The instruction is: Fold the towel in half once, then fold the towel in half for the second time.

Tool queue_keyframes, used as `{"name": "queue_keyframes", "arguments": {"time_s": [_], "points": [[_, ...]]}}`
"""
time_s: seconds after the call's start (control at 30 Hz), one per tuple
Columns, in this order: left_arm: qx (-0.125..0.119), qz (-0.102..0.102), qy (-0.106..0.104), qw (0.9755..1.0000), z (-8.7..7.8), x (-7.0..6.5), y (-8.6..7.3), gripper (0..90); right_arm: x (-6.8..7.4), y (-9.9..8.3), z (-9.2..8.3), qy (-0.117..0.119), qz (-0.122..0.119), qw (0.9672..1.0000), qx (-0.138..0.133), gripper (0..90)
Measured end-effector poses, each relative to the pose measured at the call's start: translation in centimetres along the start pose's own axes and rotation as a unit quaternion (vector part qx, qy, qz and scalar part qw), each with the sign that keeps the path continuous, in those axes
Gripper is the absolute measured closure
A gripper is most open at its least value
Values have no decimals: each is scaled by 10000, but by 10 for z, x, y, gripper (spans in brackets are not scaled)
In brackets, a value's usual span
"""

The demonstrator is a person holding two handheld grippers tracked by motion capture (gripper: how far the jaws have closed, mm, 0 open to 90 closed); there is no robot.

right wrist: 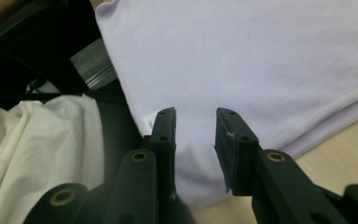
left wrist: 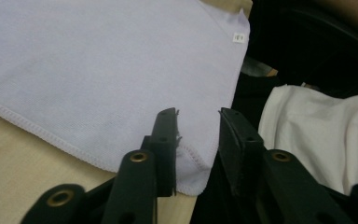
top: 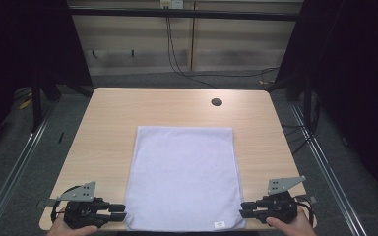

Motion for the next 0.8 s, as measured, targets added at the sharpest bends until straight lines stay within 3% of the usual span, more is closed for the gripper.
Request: {"name": "queue_keyframes", "arguments": {"time_s": [0.13,0.23,0.43,0.5,0.53,0.57,0.63,0.67,0.77,0.8], "points": [[30,-225,469,9986,10,23,7,676,-14,20,2,-269,-109,9993,-257,686],[120,-348,785,9962,22,46,20,685,-40,39,12,-511,-93,9978,-419,686],[215,-758,1357,9876,49,104,45,694,-82,65,35,-815,69,9958,-416,657],[366,-717,1611,9837,60,124,47,675,-93,71,46,-966,47,9949,-281,652],[266,-872,1650,9821,64,130,48,674,-98,73,51,-1033,50,9945,-195,646],[218,-876,1674,9817,68,132,50,674,-103,74,56,-1113,69,9937,-126,641],[488,-645,1781,9807,77,130,50,684,-111,76,65,-1200,61,9927,-50,635],[501,-589,1832,9800,77,129,50,686,-115,77,69,-1241,73,9922,-29,635],[480,-636,1846,9796,75,122,47,678,-122,77,73,-1346,168,9907,38,627],[498,-566,1862,9796,74,119,45,668,-123,76,74,-1291,228,9913,70,626]]}}
Point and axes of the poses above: each handheld gripper's, and its own axes: z roughly forward along the jaws, y roughly out of its top, x roughly to its left, the point moved 4 cm from there along z, roughly forward along the jaws, and after that the axes turned 4 degrees about y, right-handed, at the moved point
